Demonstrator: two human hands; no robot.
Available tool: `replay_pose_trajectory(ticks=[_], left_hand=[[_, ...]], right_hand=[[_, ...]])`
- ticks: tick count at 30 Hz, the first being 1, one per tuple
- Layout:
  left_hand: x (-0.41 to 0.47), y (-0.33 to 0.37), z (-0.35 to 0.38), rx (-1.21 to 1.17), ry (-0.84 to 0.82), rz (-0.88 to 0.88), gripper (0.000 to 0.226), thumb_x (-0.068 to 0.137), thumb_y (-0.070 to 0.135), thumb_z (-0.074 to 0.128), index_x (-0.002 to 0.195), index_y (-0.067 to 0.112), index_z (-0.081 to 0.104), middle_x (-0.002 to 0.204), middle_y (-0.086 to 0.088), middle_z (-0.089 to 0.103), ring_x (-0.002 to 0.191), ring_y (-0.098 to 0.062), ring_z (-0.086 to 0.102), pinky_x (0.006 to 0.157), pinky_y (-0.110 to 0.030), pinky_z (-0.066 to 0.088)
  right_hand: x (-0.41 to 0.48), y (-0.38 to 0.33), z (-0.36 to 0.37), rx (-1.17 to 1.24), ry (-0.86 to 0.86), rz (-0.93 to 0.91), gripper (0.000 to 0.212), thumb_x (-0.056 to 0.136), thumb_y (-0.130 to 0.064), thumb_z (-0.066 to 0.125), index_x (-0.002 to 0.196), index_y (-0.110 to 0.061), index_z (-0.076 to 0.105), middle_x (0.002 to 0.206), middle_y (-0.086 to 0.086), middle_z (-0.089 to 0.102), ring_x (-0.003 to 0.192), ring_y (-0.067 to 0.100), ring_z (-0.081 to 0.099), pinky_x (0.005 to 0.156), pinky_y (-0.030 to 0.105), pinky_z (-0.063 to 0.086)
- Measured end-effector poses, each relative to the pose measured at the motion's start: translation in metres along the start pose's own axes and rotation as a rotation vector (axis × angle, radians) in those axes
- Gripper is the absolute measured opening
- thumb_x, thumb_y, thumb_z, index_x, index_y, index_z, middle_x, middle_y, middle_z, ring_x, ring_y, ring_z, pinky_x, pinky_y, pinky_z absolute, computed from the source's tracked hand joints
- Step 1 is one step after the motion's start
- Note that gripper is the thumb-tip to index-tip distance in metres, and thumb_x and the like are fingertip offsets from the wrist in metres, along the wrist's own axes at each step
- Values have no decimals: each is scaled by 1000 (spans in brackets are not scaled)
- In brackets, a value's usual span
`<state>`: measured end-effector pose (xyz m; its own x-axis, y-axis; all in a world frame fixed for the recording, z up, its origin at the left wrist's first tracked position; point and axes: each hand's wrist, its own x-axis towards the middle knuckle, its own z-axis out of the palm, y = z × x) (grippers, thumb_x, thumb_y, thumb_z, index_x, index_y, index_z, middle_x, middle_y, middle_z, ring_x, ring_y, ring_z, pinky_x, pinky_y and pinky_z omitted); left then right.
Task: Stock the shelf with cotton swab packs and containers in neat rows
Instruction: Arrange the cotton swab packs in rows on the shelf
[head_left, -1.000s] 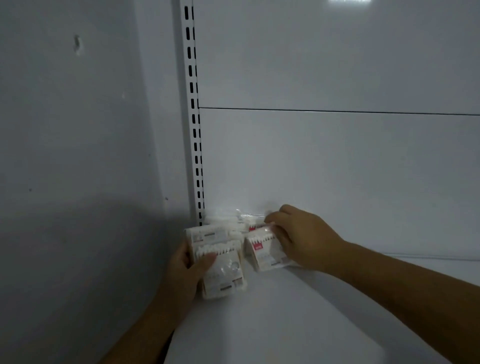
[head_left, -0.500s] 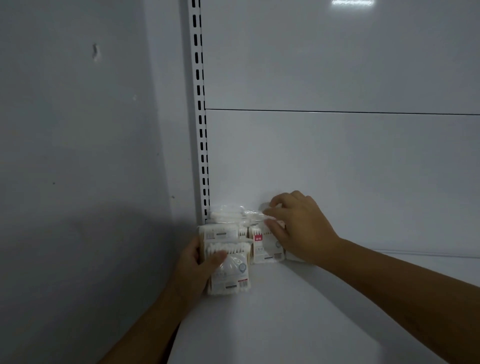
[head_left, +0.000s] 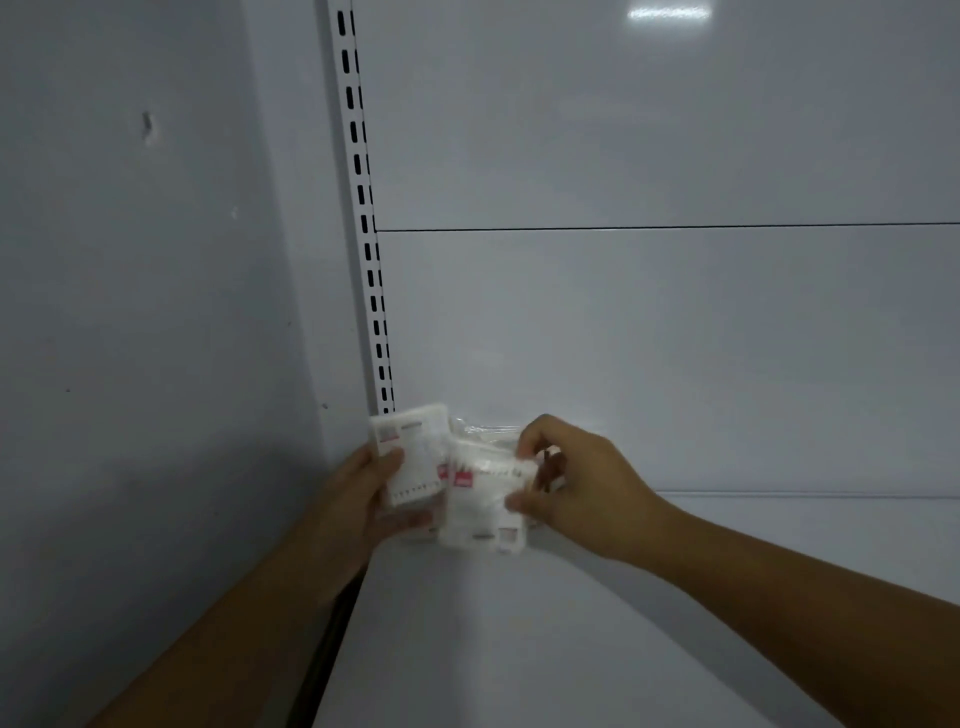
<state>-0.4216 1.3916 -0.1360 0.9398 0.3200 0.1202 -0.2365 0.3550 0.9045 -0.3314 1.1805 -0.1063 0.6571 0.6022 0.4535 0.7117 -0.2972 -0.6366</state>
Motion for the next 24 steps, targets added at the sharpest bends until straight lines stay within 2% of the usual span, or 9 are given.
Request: replay_pose_trajectory(ticks=[4,7,9,11,14,16,18,21,24], left_hand=[[1,12,-15,-27,-21,15,30,69,1,56,91,14,72,100,-13,73,91,-30,71,63,-35,59],[-2,8,2,304,-52,215,38,62,-7,70,83,24,76,98,0,74,95,-19,70,70,-26,57],[-6,4,20,575,-122,415,46,59,-8,78,82,32,77,102,6,73,100,-10,68,75,-18,54],[-11,1,38,792,-179,633,52,61,-11,80,88,33,75,106,12,70,103,-2,64,82,-12,50],[-17,3,69,1058,-315,912,46,68,-1,72,101,30,68,117,13,64,110,-3,60,89,-14,48],[-17,2,83,1123,-362,931,48,70,-4,68,106,29,66,124,9,60,116,-8,57,95,-20,48],[-13,-1,84,1206,-282,852,52,73,-6,68,115,24,63,130,8,54,124,-12,51,105,-28,42],[-6,-3,79,1458,-166,682,54,72,9,79,122,20,61,135,5,50,129,-17,43,112,-37,34],[-2,-9,78,1755,-207,749,64,47,21,93,107,14,70,113,-6,67,108,-29,63,96,-46,47]], right_hand=[[-2,20,-12,-444,-28,-64,26,79,-25,73,101,-23,59,106,-6,54,84,16,60,71,26,44],[-5,26,-7,-677,-43,-118,33,88,-37,61,118,-22,62,131,-5,43,102,15,54,78,26,48],[-7,18,-15,-487,67,-127,33,92,-36,57,122,-23,62,131,-6,42,96,11,57,78,22,46],[-10,7,-26,-123,71,-24,38,92,-42,54,128,-28,56,125,-13,49,90,2,60,77,14,44],[-16,-5,-42,187,-240,151,51,85,-49,61,132,-40,46,119,-15,57,98,2,62,77,18,50],[-20,-3,-53,265,-221,158,43,83,-30,72,120,-38,53,109,-7,61,91,8,65,76,24,55],[-24,8,-68,294,-84,196,48,79,-12,76,111,-40,54,101,-4,60,78,10,66,70,26,58],[-34,31,-81,190,35,264,56,74,-7,80,106,-42,49,100,-5,60,75,10,67,69,28,58],[-45,52,-81,198,79,297,49,71,-4,81,98,-33,52,91,-5,62,72,5,66,68,30,58]])
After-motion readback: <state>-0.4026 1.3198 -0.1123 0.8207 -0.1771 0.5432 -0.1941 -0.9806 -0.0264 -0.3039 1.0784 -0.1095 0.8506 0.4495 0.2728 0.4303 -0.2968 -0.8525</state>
